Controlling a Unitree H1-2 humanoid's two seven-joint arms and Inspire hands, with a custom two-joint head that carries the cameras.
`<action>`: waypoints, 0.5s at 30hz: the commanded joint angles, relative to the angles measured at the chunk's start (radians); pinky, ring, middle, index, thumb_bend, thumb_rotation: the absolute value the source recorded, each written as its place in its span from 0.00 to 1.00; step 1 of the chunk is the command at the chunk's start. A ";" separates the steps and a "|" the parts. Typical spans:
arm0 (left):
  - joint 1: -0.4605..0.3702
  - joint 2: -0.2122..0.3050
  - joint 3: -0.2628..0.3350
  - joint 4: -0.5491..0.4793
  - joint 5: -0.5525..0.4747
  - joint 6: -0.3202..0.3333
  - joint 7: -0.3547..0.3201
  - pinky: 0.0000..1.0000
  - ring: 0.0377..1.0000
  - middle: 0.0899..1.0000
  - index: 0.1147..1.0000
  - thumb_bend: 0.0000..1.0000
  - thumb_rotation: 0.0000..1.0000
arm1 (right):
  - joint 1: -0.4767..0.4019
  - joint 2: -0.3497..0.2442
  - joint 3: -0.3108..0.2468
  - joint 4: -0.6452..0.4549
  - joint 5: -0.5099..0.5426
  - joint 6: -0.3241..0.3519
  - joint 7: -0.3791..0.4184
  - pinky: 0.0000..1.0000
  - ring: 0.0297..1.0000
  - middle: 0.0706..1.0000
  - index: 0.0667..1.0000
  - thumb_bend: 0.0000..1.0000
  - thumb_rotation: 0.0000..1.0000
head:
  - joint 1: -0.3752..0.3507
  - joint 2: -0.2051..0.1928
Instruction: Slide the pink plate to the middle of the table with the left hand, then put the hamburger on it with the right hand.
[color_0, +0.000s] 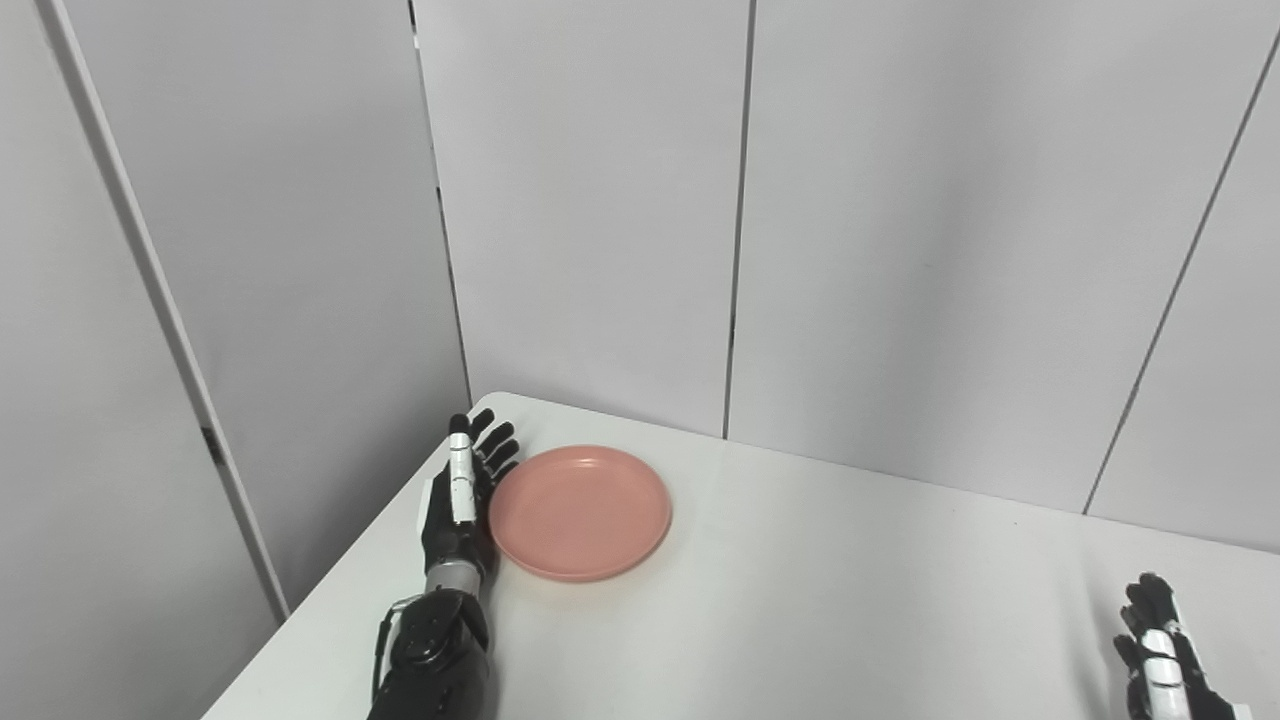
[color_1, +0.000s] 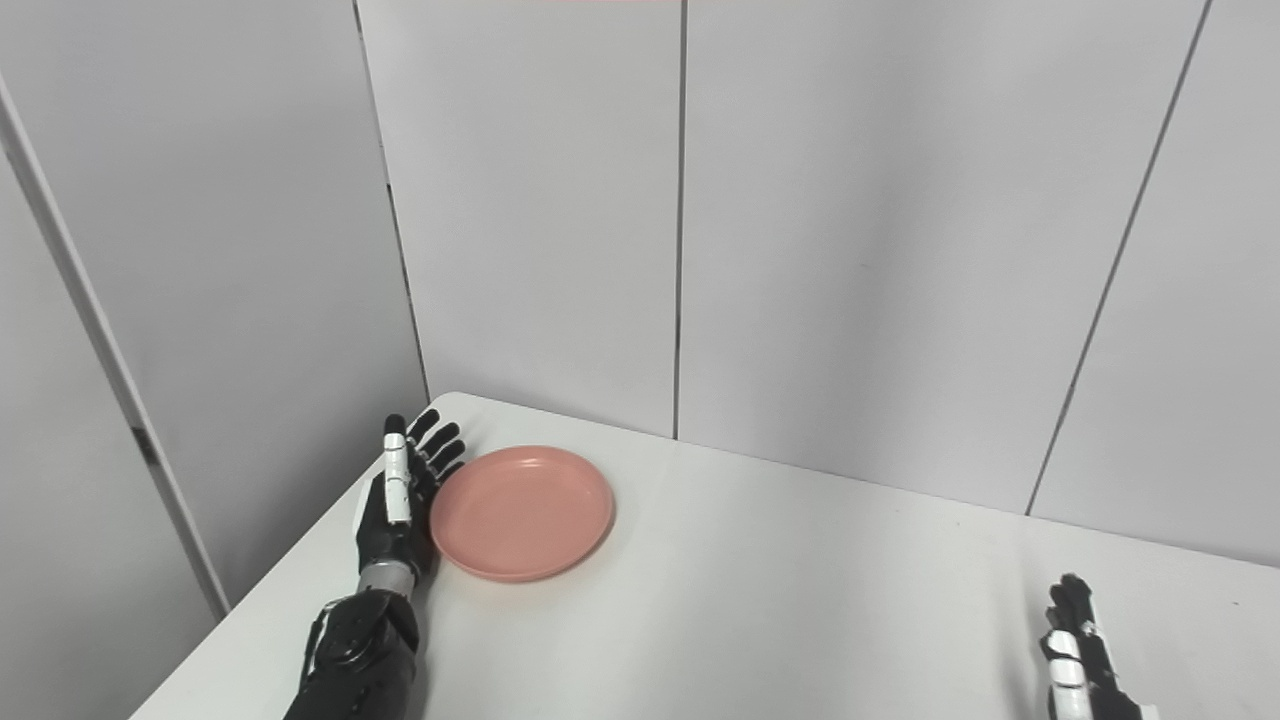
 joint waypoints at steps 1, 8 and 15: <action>-0.011 -0.016 -0.002 -0.013 -0.023 0.011 -0.026 0.82 0.84 0.82 0.83 0.85 1.00 | -0.018 0.001 0.001 -0.037 0.008 -0.018 0.006 1.00 1.00 0.99 0.97 0.57 0.93 | -0.003 0.002; 0.010 -0.078 -0.019 -0.090 -0.068 0.071 -0.055 0.79 0.82 0.80 0.80 0.86 0.98 | -0.014 0.008 0.004 -0.070 0.002 0.019 -0.005 1.00 1.00 1.00 0.99 0.51 0.93 | -0.024 0.014; 0.039 -0.118 -0.057 -0.155 -0.060 0.122 -0.070 0.80 0.83 0.81 0.80 0.84 0.99 | -0.008 0.002 0.012 -0.083 0.007 0.025 0.006 1.00 1.00 1.00 1.00 0.46 0.98 | -0.051 0.023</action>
